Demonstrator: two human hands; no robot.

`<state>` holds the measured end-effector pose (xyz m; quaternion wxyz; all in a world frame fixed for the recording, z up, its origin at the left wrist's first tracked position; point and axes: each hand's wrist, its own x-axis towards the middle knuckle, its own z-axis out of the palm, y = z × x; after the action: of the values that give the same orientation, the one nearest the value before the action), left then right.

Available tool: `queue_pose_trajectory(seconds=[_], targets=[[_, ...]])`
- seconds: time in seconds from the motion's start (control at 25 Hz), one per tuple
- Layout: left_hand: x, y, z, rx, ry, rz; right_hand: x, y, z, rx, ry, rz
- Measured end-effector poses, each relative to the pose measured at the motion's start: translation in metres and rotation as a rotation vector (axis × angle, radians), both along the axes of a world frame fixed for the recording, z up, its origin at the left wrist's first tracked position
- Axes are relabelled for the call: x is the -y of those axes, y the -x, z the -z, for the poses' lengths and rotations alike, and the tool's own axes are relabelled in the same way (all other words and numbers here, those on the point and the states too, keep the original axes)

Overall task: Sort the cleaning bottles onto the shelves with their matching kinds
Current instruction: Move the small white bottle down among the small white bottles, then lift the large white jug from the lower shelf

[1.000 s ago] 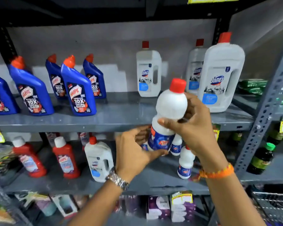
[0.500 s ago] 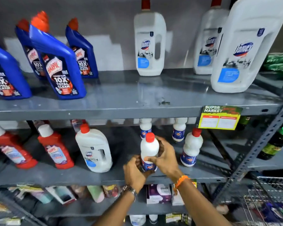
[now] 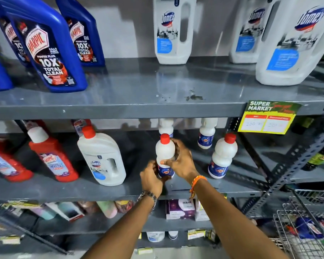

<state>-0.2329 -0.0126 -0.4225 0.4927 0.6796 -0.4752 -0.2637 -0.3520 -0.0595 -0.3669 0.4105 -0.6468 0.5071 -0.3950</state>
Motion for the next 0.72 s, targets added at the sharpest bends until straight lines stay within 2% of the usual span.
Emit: queue_pose_trajectory(seconds=[0.12,0.28,0.4,0.48,0.56,0.64,0.72], targets=[[-0.003,-0.002,-0.001,-0.036,0.013,0.031,-0.004,0.000,-0.003,-0.016,0.000,0.004],[-0.033,-0.028,-0.004,0.025,0.031,0.021,-0.017,-0.004,-0.027,0.008,0.034,-0.028],[-0.071,-0.085,0.002,0.064,0.119,-0.156,-0.027,-0.023,-0.059,0.076,0.154,0.000],[-0.088,-0.133,0.002,0.109,0.186,-0.314,-0.033,-0.047,-0.077,-0.016,0.309,0.036],[-0.088,-0.177,-0.001,0.113,0.168,-0.412,-0.039,-0.074,-0.087,-0.093,0.452,0.014],[-0.076,-0.206,-0.007,0.020,0.078,-0.325,-0.040,-0.101,-0.083,-0.086,0.482,-0.085],[-0.059,-0.225,-0.007,-0.065,0.013,-0.101,-0.038,-0.128,-0.070,-0.087,0.420,-0.190]])
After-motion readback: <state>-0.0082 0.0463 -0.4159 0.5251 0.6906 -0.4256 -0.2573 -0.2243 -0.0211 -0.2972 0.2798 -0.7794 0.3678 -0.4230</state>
